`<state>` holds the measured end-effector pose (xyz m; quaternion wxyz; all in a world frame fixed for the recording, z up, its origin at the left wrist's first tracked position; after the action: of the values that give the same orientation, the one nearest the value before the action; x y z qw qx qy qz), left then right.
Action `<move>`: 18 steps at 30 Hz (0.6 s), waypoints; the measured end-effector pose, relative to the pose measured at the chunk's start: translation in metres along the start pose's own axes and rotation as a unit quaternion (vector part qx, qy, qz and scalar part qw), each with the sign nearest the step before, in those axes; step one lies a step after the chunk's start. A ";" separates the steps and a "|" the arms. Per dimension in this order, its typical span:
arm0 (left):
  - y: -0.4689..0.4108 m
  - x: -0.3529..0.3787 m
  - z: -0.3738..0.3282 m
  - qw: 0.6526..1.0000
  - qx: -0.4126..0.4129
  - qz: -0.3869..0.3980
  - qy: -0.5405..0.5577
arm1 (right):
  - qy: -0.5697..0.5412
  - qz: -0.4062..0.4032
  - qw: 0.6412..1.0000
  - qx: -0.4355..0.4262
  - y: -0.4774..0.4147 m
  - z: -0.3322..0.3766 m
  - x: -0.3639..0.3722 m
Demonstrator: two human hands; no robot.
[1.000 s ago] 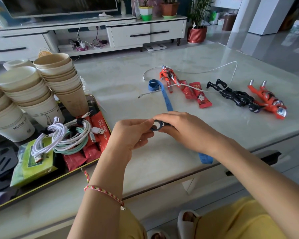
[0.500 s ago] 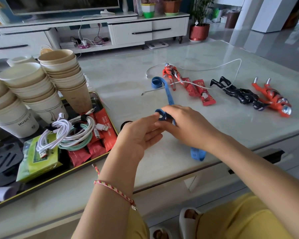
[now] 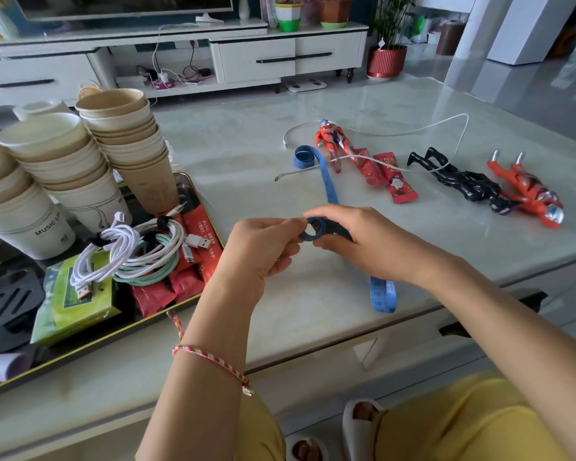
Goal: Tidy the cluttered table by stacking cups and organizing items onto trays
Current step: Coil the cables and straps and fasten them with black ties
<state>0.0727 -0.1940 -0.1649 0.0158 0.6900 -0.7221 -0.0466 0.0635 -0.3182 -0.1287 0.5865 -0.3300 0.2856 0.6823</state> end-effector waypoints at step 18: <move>0.008 0.008 0.011 0.991 -0.094 0.009 0.098 | 0.008 -0.012 1.000 -0.001 -0.004 0.009 0.002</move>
<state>0.0636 -0.2007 -0.1760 0.1517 0.6801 -0.7158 -0.0468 0.0658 -0.3089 -0.1248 0.5921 -0.3395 0.2852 0.6730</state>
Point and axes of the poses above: each hand's wrist, its own y-axis away from the middle knuckle, its own x-axis out of the palm, z = x × y, the point moved 9 cm from there along -y, towards the middle knuckle, and after that the axes turned 15 degrees about x, right-handed, at the moved point
